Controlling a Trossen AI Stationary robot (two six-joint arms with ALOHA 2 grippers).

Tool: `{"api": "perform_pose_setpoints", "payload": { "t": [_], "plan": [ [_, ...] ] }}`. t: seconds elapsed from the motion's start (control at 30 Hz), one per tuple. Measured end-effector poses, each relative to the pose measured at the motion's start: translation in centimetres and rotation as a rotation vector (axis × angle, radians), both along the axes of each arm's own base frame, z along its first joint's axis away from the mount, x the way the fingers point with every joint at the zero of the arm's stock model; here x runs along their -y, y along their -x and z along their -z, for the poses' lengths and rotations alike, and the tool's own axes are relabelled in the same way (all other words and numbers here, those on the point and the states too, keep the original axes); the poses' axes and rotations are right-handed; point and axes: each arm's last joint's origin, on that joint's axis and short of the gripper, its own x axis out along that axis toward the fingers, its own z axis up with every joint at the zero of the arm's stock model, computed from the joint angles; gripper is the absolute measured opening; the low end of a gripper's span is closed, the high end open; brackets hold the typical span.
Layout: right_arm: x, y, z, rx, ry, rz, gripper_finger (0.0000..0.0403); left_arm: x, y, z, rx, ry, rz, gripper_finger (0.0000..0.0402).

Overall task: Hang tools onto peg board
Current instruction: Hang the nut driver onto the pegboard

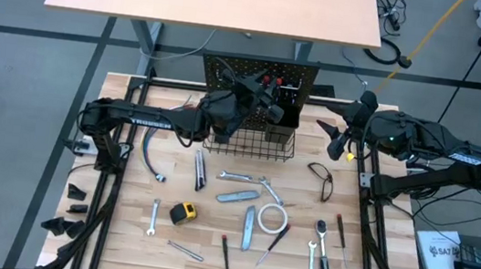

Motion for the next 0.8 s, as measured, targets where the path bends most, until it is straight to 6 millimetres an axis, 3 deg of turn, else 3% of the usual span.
{"api": "perform_pose_setpoints", "payload": {
  "t": [0.47, 0.8],
  "plan": [
    [0.0, 0.0, 0.0, -0.003, 0.004, -0.005, 0.0222, 1.5, 1.5, -2.1, 0.022, -0.034, 0.021, 0.0153],
    [-0.3, -0.2, 0.0, 0.028, -0.093, -0.097, 0.0222, 5.3, 4.7, -5.2, -0.014, -0.046, 0.072, 0.0153]
  ]
}}
